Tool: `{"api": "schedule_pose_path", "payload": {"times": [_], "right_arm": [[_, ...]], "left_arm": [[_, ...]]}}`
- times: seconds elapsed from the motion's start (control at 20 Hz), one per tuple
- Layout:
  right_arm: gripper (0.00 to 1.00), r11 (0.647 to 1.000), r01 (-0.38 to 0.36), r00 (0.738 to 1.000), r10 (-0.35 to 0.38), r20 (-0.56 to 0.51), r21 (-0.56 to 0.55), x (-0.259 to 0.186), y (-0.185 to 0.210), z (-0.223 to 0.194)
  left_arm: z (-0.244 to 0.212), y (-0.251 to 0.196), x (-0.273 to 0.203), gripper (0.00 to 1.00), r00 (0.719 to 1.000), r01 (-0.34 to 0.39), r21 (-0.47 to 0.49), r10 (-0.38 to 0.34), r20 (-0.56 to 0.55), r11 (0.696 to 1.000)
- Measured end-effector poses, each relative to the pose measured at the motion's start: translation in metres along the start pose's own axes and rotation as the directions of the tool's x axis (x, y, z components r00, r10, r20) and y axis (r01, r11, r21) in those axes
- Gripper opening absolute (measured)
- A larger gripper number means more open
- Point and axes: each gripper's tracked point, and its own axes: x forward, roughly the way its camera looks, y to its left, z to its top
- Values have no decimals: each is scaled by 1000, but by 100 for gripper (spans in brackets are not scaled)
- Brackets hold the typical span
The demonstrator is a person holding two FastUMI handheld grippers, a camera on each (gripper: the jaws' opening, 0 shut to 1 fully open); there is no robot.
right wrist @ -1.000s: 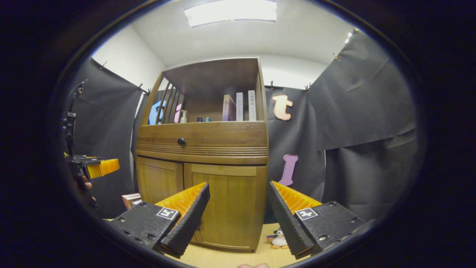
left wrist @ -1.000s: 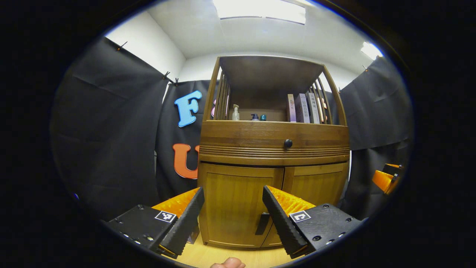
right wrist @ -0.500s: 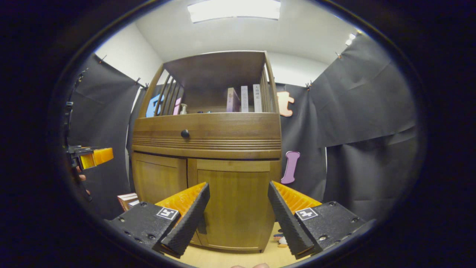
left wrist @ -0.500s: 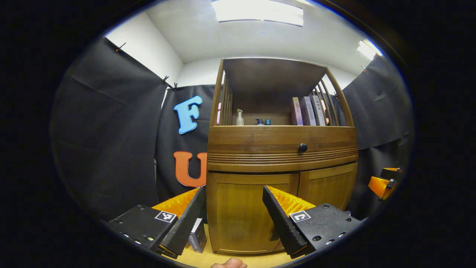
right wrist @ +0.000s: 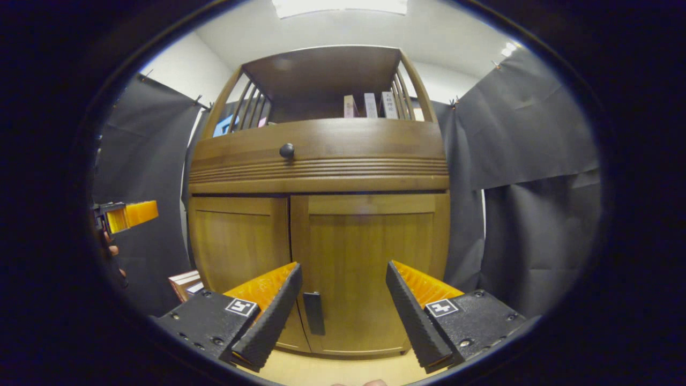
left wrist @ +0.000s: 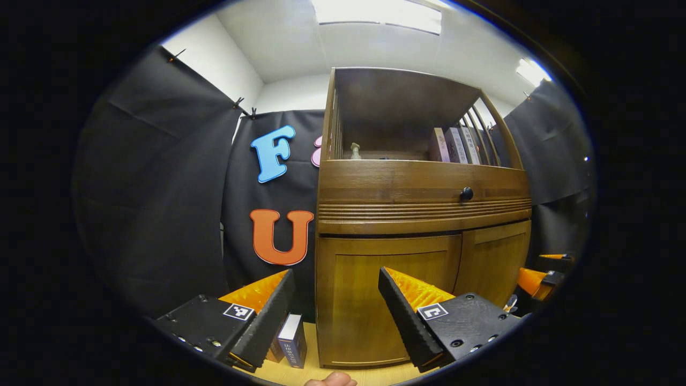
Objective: Open the right door of the double-door shoe cabinet with the right hand, and open the left door with the left hand.
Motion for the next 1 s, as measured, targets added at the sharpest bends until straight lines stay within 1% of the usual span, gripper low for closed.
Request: {"api": "schedule_pose_path", "payload": {"times": [0.1,0.15,0.25,0.4,0.6,0.65,0.7,0.75,0.8,1.0], "right_arm": [[99,1000,-18,999,18,-45,0,12,11,-21],[99,999,-36,997,36,-72,-2,18,18,-33],[100,999,-49,992,48,-117,-8,29,23,-53],[100,1000,-27,982,23,-187,-16,46,16,-84],[94,999,-31,961,37,-275,28,67,17,-125],[94,998,-42,958,53,-283,45,72,19,-130],[92,998,-41,956,55,-289,54,76,21,-134],[92,997,-48,954,64,-293,60,77,24,-138],[90,997,-45,953,60,-296,57,77,24,-139],[81,999,-17,958,26,-287,34,88,25,-142]], "left_arm": [[-7,9,2,100,1000,-6,0,6,-8,1000],[-10,10,4,95,1000,-12,-3,12,-16,1000],[-17,15,6,95,999,-18,-16,18,-32,1000],[-28,26,8,95,998,-27,-29,26,-49,999],[-34,22,12,95,998,-24,-22,23,-62,999],[-35,20,14,95,998,-21,-21,19,-66,1000],[-37,18,15,100,997,-16,-21,14,-69,1000],[-39,17,15,100,997,-11,-20,10,-72,1000],[-42,15,15,94,997,-7,-21,5,-77,1000],[-48,5,18,95,995,14,-30,-17,-101,999]]}}
